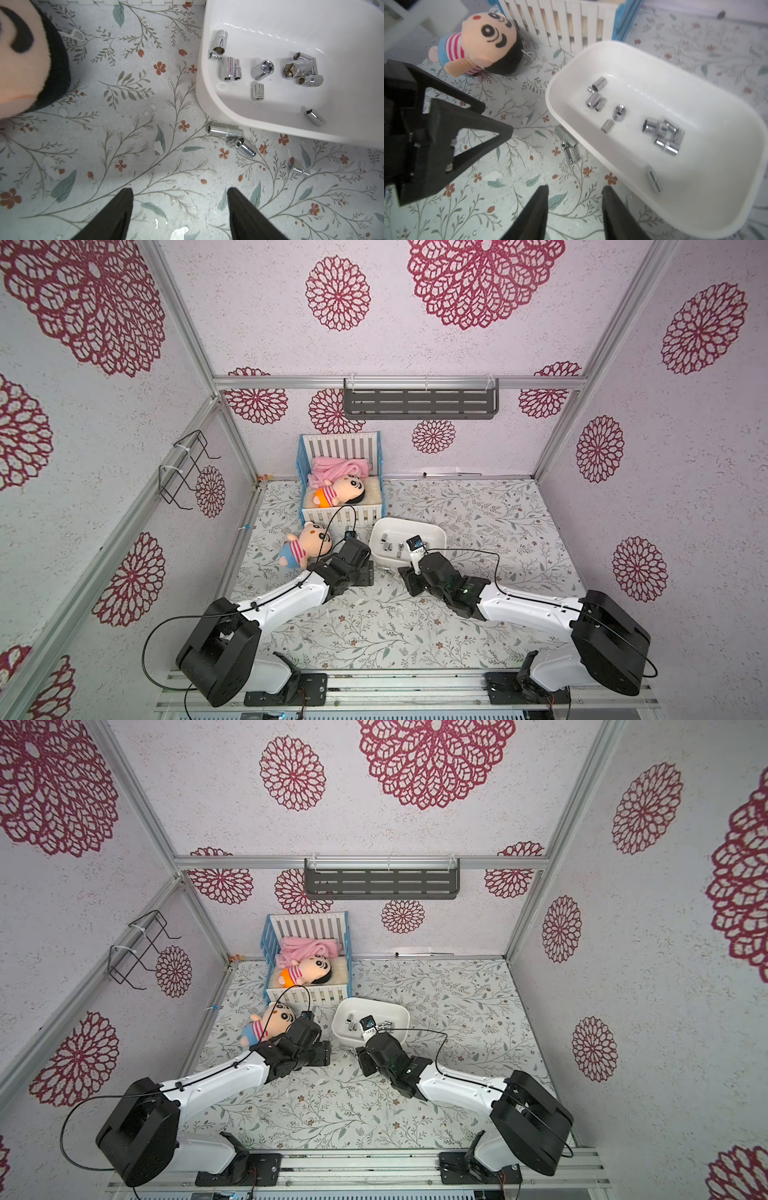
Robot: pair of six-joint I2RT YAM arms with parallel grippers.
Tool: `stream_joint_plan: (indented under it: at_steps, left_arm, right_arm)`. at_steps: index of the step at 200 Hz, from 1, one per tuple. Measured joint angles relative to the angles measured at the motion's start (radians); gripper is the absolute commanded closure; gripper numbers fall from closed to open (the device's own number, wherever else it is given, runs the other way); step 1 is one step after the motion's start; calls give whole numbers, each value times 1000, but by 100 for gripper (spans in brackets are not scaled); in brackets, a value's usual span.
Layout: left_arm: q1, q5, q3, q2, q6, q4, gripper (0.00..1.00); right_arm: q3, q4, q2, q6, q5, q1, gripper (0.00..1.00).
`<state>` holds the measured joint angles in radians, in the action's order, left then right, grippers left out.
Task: Put the screws on the desktop into the storage box
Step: Pick up the screw from the center of the board.
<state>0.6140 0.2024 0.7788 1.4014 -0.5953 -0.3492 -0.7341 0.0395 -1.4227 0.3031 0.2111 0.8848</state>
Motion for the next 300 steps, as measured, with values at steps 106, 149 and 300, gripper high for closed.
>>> stream_joint_plan:
  at_steps: [106, 149, 300]
  left_arm:
    - [3, -10, 0, 16, 0, -8, 23]
    - [6, -10, 0, 25, 0, -8, 23]
    - [10, -9, 2, 26, 1, -8, 23]
  right_arm:
    - [116, 21, -55, 25, 8, 0, 44]
    - [93, 37, -129, 32, 12, -5, 49]
    - [21, 53, -255, 48, 3, -42, 72]
